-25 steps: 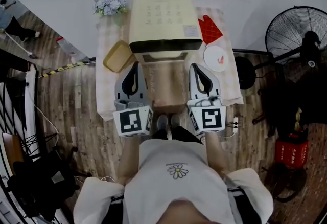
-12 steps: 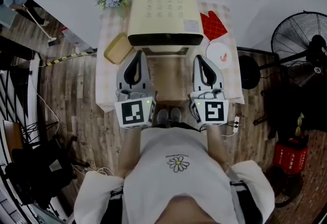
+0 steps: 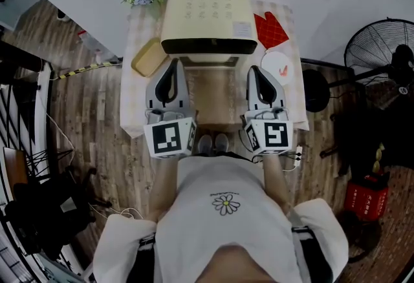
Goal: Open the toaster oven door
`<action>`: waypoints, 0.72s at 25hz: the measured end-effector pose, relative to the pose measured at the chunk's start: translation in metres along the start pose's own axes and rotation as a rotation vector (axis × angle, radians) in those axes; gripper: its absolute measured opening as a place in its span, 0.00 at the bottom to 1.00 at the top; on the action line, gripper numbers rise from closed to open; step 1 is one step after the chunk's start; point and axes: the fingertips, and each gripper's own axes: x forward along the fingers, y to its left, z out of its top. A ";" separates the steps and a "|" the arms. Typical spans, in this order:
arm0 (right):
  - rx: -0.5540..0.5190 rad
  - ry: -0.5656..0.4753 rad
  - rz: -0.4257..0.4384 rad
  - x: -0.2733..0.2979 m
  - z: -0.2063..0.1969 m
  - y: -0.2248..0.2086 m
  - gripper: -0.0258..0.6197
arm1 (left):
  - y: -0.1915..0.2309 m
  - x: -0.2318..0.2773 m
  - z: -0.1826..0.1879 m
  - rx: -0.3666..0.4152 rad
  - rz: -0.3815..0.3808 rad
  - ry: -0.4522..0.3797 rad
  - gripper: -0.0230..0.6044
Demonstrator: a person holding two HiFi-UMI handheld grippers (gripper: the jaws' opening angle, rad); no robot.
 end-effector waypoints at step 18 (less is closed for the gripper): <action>-0.245 -0.090 0.250 0.052 0.079 0.007 0.28 | 0.007 0.003 0.005 -0.006 -0.002 -0.014 0.06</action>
